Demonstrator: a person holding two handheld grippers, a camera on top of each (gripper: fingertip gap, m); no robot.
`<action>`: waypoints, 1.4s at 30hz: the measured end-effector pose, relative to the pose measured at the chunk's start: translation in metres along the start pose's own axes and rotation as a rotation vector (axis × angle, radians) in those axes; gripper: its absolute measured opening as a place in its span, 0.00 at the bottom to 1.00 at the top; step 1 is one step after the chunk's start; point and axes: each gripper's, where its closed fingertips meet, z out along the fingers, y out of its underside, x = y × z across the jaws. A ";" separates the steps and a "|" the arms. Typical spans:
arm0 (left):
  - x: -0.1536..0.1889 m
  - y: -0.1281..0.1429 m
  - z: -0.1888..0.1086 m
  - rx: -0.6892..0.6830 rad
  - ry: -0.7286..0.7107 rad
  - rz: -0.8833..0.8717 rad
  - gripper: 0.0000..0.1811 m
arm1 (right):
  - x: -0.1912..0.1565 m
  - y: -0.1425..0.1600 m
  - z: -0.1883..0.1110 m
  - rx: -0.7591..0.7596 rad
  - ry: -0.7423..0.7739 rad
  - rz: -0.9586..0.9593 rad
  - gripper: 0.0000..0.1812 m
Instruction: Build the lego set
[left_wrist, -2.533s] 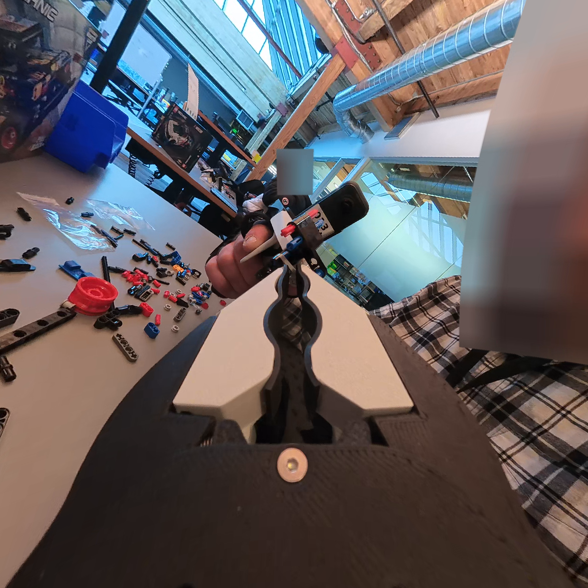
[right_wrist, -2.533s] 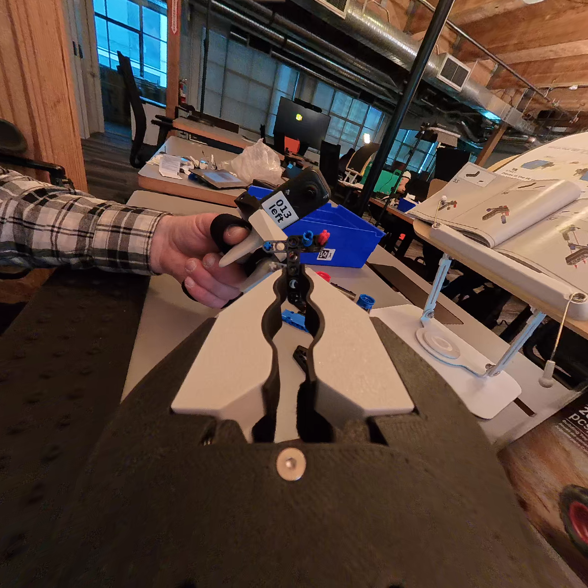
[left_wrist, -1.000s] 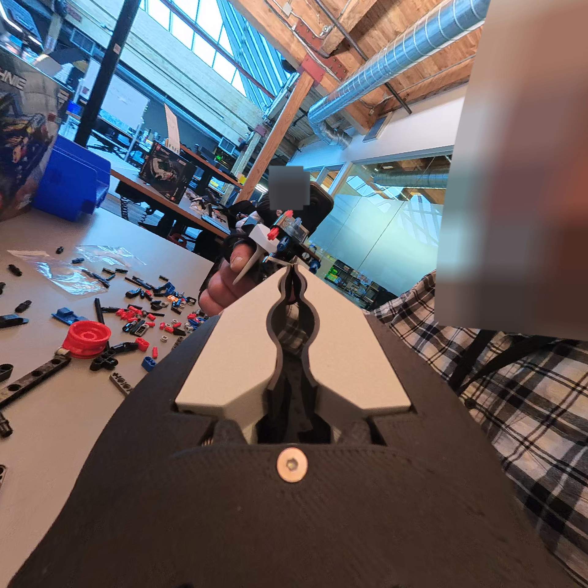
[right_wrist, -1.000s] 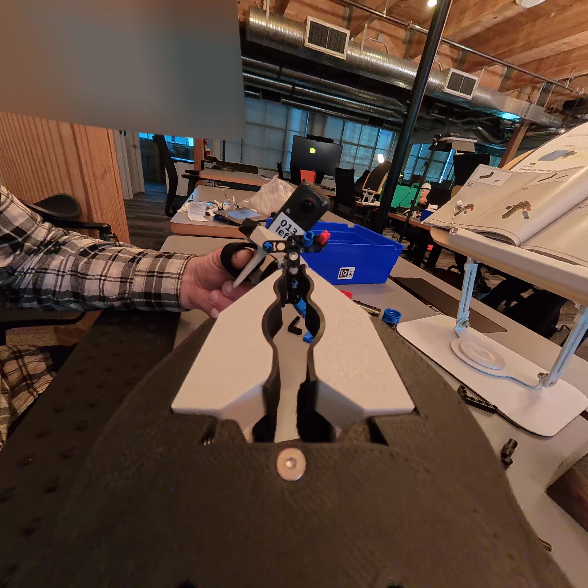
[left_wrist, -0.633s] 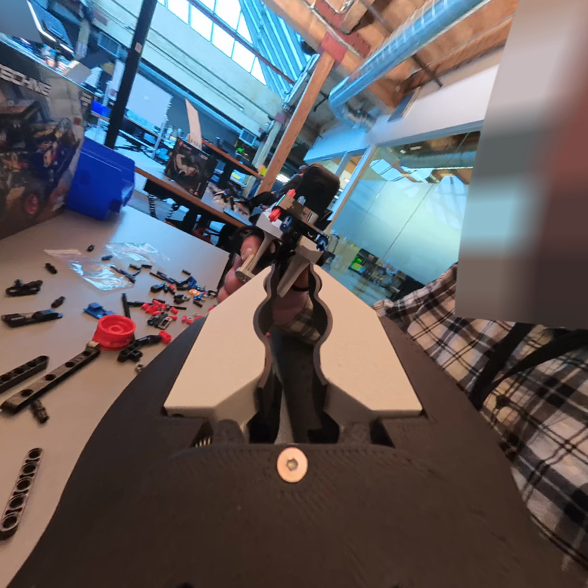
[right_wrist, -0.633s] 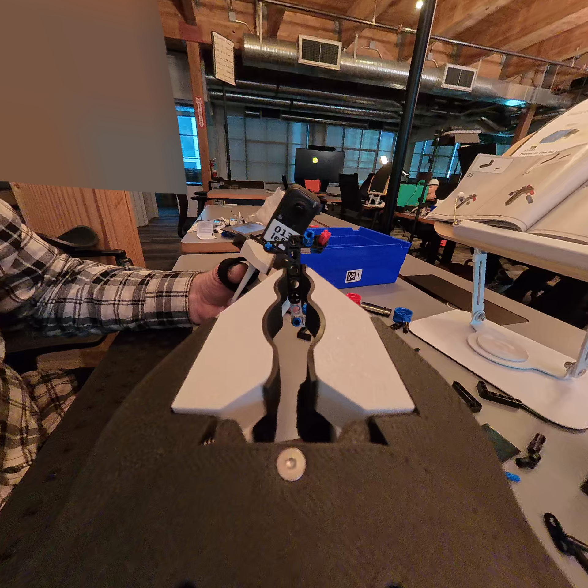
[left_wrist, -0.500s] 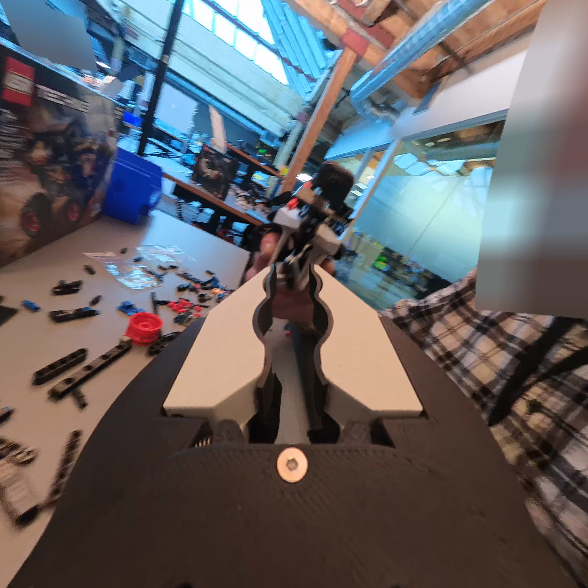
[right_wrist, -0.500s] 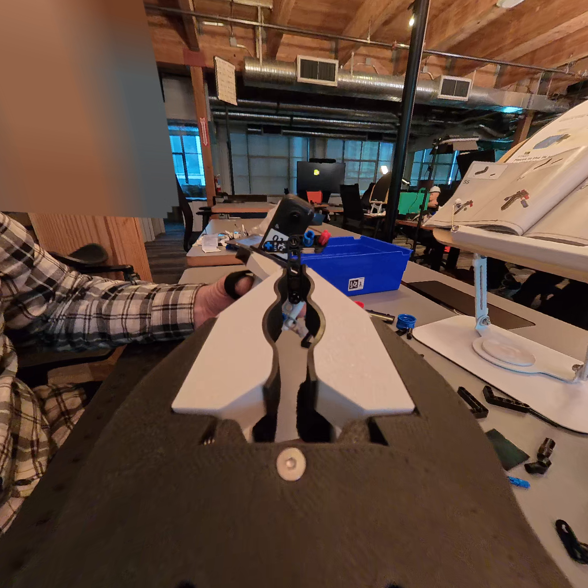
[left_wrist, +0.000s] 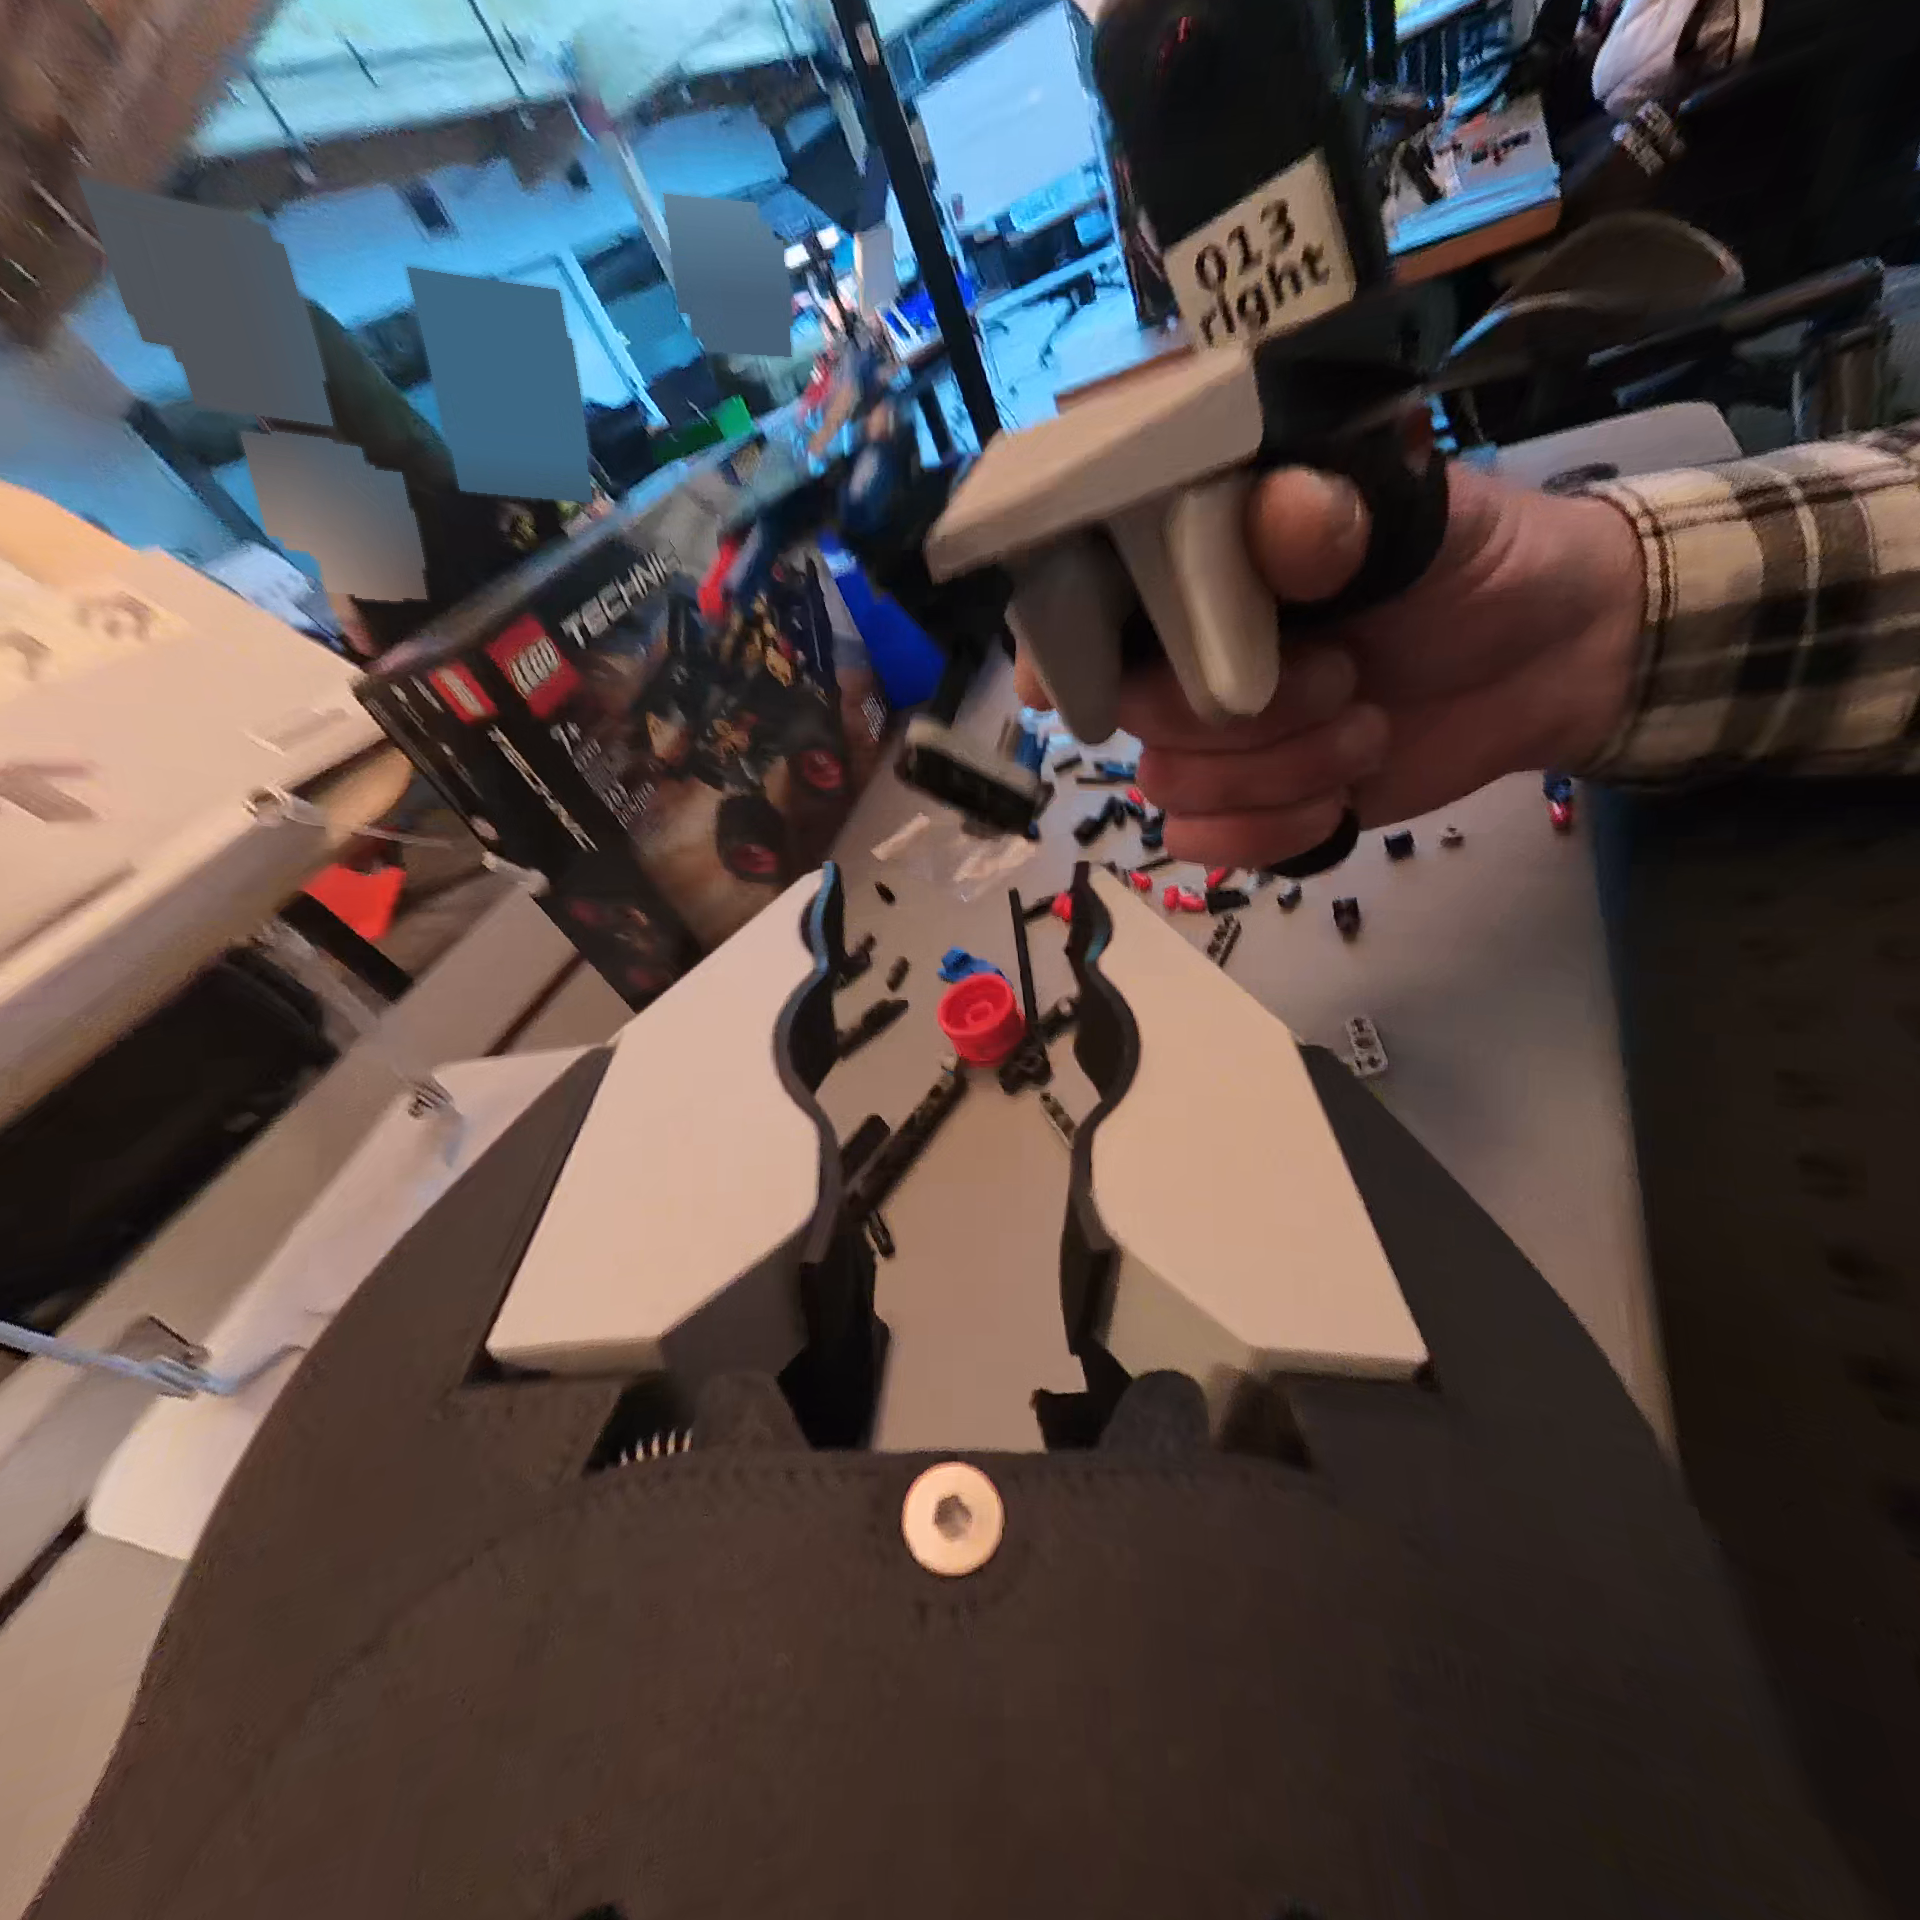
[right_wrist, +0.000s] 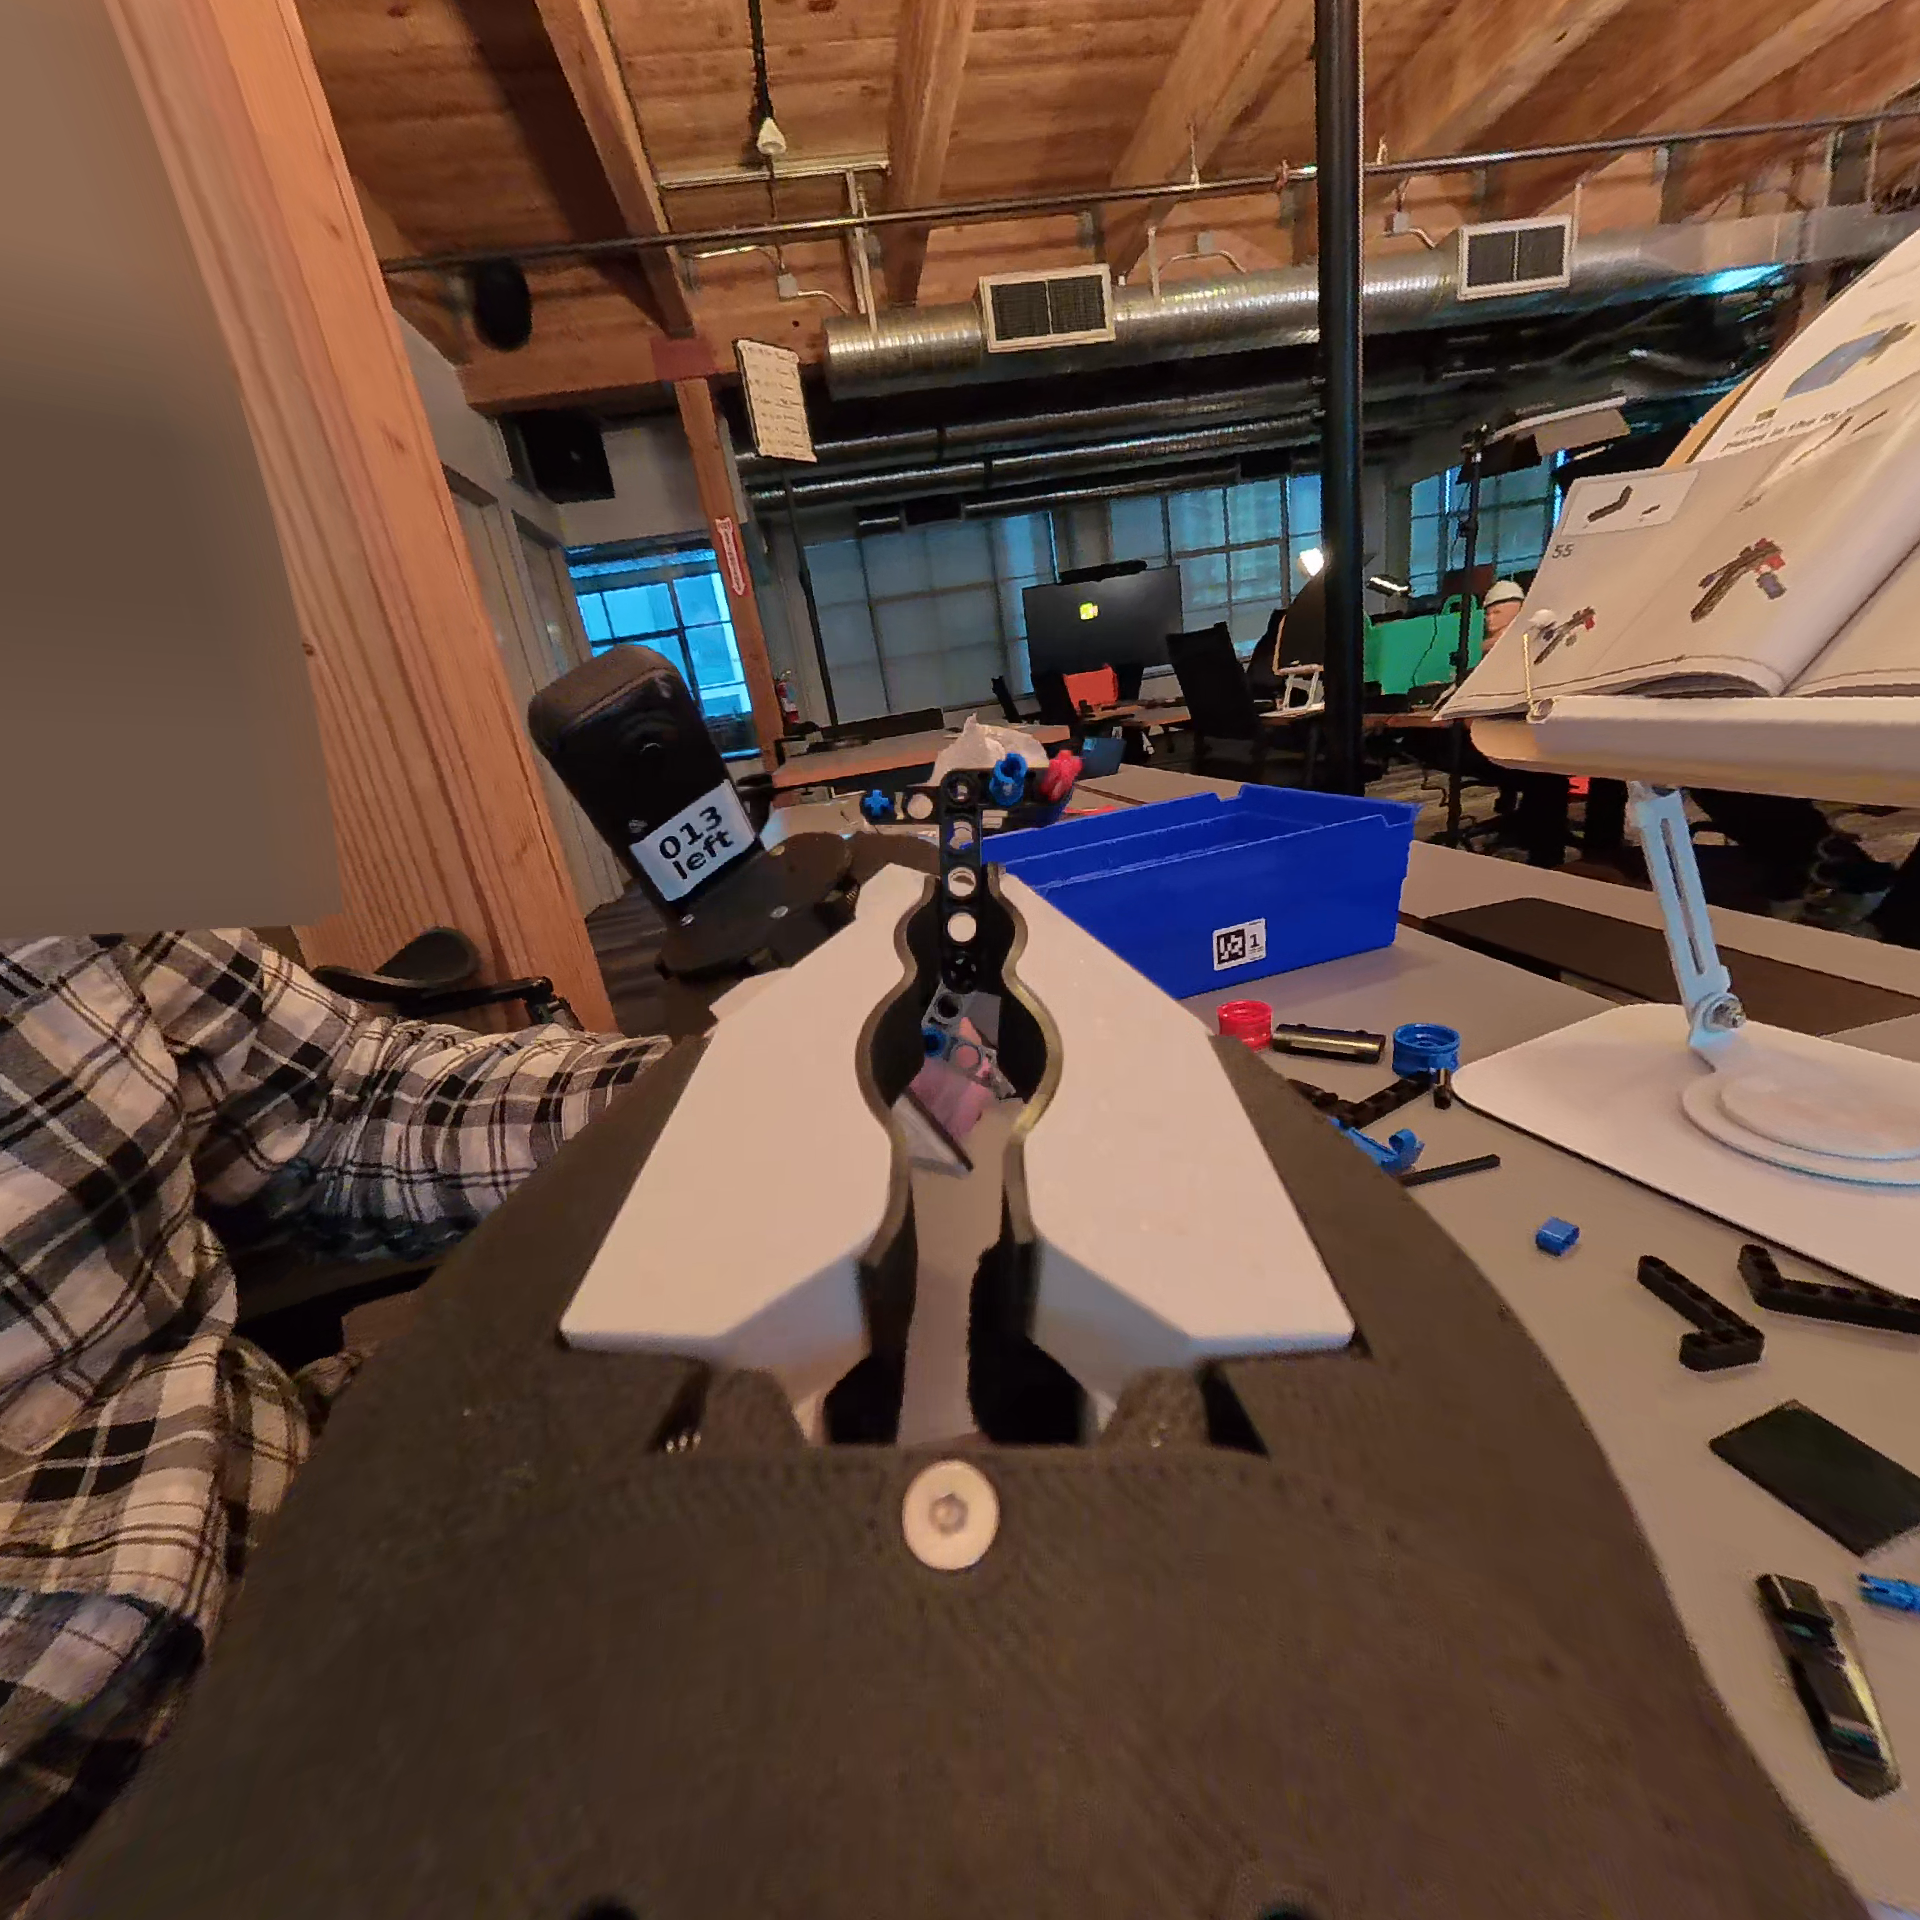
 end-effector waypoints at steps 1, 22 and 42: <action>-0.001 -0.003 0.000 0.007 -0.014 0.008 0.20 | -0.001 0.001 0.001 -0.002 -0.005 0.007 0.03; -0.002 -0.025 -0.016 0.134 0.079 -0.167 0.13 | 0.006 0.003 -0.001 -0.012 0.028 0.025 0.03; -0.011 -0.030 -0.024 0.299 0.405 -0.805 0.03 | 0.010 0.006 0.002 -0.084 0.187 -0.281 0.03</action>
